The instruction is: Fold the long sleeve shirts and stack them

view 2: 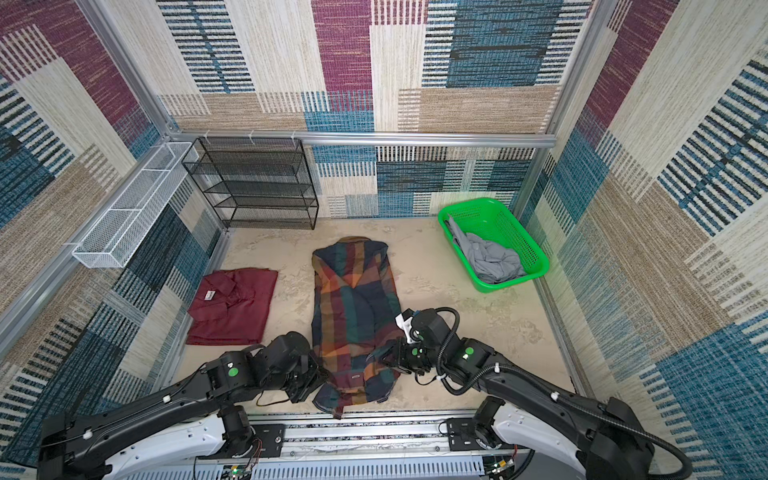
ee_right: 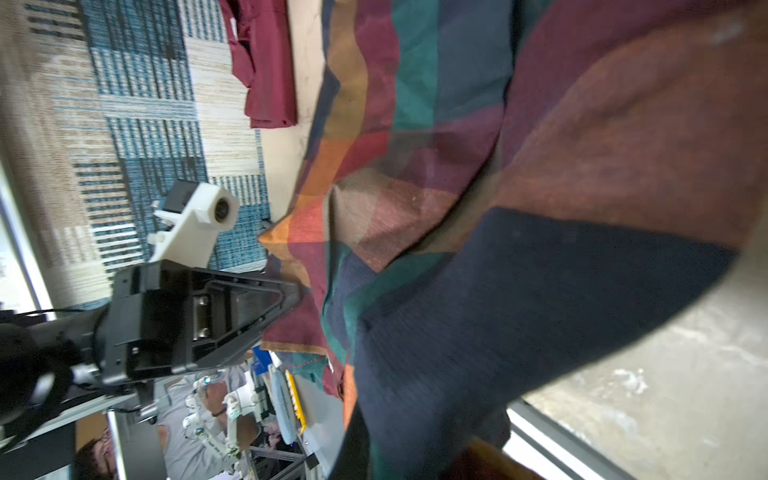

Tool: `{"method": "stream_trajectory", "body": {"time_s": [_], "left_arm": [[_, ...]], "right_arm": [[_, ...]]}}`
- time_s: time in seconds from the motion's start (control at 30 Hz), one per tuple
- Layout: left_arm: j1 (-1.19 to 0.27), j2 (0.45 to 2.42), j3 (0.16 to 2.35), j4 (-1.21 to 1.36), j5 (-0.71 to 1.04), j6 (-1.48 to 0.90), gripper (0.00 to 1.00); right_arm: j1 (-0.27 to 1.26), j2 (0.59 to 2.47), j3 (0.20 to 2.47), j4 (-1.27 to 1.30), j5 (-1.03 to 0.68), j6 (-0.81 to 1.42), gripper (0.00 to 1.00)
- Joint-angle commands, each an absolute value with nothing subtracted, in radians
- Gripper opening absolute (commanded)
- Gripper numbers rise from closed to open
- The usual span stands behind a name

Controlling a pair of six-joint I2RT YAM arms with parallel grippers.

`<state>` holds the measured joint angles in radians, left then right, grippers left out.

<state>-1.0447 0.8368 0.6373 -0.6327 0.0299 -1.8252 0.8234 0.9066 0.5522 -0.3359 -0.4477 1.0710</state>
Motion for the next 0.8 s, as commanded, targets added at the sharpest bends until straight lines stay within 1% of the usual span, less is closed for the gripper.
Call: {"method": "stream_trajectory", "body": {"time_s": [0.0,0.13,0.23,0.3,0.47,0.77], "left_arm": [[-1.069,0.803,0.649,-0.701,-0.096,-1.936,0.00],[-1.057,0.800,0.689,-0.778,-0.192,-1.959,0.00],[-0.987,0.777,0.674,-0.764,-0.212,-1.953,0.00],[-0.935,0.784,0.661,-0.745,-0.192,-1.934,0.00],[-0.827,0.889,0.635,-0.664,-0.080,-1.886,0.00],[-0.675,1.080,0.662,-0.549,0.002,-1.764,0.00]], "right_arm": [[0.833,0.878,0.560,-0.365,-0.397,1.146,0.00],[0.831,0.984,0.621,-0.349,-0.406,1.094,0.00],[0.818,1.069,0.664,-0.316,-0.422,1.056,0.00],[0.793,1.117,0.689,-0.299,-0.438,1.028,0.00],[0.713,1.213,0.699,-0.247,-0.505,0.982,0.00],[0.642,1.368,0.735,-0.189,-0.564,0.913,0.00]]}}
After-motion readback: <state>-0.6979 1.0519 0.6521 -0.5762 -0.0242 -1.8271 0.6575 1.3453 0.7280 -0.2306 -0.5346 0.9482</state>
